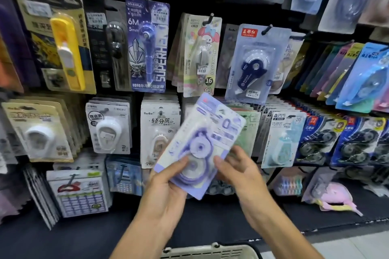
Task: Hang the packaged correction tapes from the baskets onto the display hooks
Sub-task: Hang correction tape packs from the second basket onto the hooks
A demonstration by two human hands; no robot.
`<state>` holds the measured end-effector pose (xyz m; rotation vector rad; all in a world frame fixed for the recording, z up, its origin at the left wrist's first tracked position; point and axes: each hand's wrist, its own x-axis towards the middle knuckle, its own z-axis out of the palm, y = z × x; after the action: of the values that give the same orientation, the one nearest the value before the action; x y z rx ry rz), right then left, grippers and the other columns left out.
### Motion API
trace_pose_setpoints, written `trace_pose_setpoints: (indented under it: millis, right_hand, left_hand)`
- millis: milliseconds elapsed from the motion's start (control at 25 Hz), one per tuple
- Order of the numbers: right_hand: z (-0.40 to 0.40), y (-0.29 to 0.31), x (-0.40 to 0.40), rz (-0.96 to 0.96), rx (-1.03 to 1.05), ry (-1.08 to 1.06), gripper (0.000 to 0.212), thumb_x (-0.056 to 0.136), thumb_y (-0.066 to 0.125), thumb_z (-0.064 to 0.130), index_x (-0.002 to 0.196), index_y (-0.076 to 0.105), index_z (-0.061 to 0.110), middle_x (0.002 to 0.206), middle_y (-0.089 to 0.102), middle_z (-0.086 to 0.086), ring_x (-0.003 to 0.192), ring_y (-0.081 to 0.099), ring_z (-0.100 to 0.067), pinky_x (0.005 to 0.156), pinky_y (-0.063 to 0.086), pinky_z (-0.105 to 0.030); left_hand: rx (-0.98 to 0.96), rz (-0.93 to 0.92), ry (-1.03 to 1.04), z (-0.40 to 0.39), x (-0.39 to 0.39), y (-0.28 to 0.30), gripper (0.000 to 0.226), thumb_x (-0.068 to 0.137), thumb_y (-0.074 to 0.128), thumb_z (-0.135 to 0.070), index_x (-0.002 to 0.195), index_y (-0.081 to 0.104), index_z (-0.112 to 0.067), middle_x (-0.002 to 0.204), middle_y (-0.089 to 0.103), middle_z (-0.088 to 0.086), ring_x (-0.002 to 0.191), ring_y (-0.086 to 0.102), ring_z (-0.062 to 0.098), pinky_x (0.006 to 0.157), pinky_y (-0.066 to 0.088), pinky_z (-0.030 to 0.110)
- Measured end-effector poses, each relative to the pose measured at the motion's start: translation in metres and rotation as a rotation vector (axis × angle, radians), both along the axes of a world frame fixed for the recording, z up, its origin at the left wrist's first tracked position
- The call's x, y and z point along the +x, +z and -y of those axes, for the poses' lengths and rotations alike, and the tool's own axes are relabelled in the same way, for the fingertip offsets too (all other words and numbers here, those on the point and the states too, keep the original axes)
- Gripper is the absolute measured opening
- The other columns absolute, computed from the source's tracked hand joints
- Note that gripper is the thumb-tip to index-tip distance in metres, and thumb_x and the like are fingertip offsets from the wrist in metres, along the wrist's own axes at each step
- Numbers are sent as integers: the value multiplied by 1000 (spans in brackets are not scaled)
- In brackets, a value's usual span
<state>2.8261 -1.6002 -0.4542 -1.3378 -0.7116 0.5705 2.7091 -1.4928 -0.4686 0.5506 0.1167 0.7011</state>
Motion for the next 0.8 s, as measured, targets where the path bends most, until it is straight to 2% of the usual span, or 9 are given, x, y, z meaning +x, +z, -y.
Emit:
trace_pose_setpoints:
  millis: [120, 200, 240, 360, 440, 520, 640, 680, 800]
  right_hand:
    - [-6, -1, 1, -129, 158, -99, 54, 76, 78, 12, 127, 61, 16, 118, 75, -10, 107, 73, -26, 87, 60, -41]
    - [1, 6, 20, -89, 153, -264, 62, 81, 75, 6, 136, 52, 21, 118, 76, -6, 108, 72, -27, 94, 57, -50]
    - [7, 6, 33, -39, 113, -312, 64, 87, 73, 4, 140, 49, 29, 119, 75, -3, 109, 72, -25, 95, 56, -51]
    - [25, 7, 59, 115, 3, -347, 62, 94, 70, 10, 129, 50, 57, 118, 73, 15, 110, 70, -11, 85, 58, -30]
    - [23, 2, 75, 155, -61, -341, 45, 94, 72, 14, 112, 66, 55, 112, 69, 35, 119, 62, -2, 85, 54, -17]
    - [11, -1, 86, 222, -139, -357, 33, 95, 71, 18, 104, 71, 49, 111, 64, 37, 126, 58, -7, 96, 49, -22]
    - [-11, -4, 96, 329, -198, -376, 24, 99, 64, 24, 114, 66, 42, 127, 59, 12, 128, 54, -16, 95, 41, -27]
    - [-14, -9, 96, 430, -247, -426, 24, 100, 62, 26, 121, 63, 37, 132, 55, 4, 129, 52, -20, 96, 40, -28]
    - [-12, -29, 82, 1010, -468, -618, 50, 98, 64, 23, 145, 50, 21, 154, 39, -8, 136, 42, -28, 105, 40, -41]
  left_hand:
    - [239, -315, 33, 9, 4, -7, 46, 69, 81, 2, 114, 74, -5, 112, 77, 17, 100, 74, 26, 85, 60, 34]
    - [460, -574, 201, 3, 2, -10, 27, 78, 80, 5, 96, 77, -15, 98, 80, 8, 84, 73, 9, 74, 58, 20]
    - [580, -667, 318, -3, -1, -10, 30, 83, 75, 6, 92, 77, -23, 96, 80, 1, 83, 71, 1, 77, 57, 18]
    - [1124, -809, 637, -23, -2, -7, 38, 90, 68, -3, 108, 73, -36, 124, 66, -21, 120, 58, -1, 109, 43, 28]
    - [1551, -926, 738, -39, 4, -8, 45, 90, 67, -12, 132, 65, -27, 150, 51, -8, 144, 40, 16, 121, 25, 37]
    - [1871, -1112, 683, -55, 7, -8, 61, 93, 61, -23, 151, 46, -26, 167, 25, 3, 156, 15, 26, 125, 7, 44]
    - [2080, -1288, 569, -70, 4, -16, 79, 93, 49, -29, 163, 12, -28, 169, -18, 2, 154, -23, 26, 122, -10, 50]
    - [2117, -1304, 573, -73, 1, -19, 81, 91, 50, -27, 163, 13, -26, 167, -22, 3, 153, -25, 27, 123, -6, 52]
    - [2144, -1323, 600, -75, -1, -23, 83, 86, 57, -24, 161, 23, -17, 167, -18, 8, 155, -16, 32, 125, 9, 51]
